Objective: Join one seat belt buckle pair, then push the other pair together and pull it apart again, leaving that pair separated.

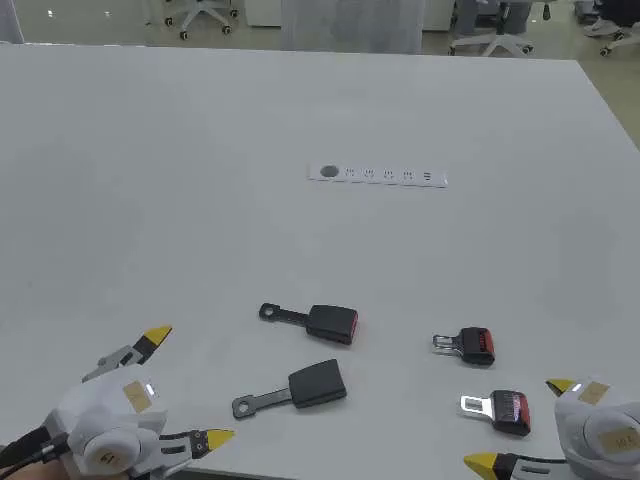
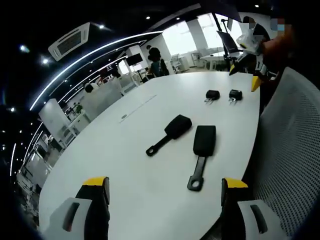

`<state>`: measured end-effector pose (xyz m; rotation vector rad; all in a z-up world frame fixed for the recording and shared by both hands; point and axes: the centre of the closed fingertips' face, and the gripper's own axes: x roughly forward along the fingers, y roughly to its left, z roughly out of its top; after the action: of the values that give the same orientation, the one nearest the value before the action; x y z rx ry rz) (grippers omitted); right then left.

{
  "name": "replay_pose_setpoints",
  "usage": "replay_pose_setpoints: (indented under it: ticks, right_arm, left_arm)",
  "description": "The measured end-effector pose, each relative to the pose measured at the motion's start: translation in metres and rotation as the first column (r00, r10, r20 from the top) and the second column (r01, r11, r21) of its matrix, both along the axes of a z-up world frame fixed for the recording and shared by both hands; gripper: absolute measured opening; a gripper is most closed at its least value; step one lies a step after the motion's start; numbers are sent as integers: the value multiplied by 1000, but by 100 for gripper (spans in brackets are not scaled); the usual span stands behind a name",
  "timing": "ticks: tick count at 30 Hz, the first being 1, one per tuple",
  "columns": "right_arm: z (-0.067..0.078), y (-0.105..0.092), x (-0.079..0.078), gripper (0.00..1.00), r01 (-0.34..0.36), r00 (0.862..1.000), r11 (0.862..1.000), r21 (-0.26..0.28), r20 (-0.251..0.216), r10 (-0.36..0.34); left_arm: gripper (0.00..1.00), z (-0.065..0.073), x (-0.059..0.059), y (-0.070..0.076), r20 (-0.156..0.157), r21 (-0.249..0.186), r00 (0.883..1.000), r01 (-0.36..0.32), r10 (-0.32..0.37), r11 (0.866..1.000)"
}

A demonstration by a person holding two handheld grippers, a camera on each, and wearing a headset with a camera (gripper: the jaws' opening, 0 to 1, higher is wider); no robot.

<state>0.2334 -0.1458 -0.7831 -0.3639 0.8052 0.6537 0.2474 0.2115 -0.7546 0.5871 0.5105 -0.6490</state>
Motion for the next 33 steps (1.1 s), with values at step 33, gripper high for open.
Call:
replay_pose_setpoints:
  ticks: [33]
  right_arm:
    - [-5,3,-10,92,-7,1000,1000,-5,-10,7]
  left_arm:
    - [94,-3,-3,-1,-14,13,1000,10,-10,1000]
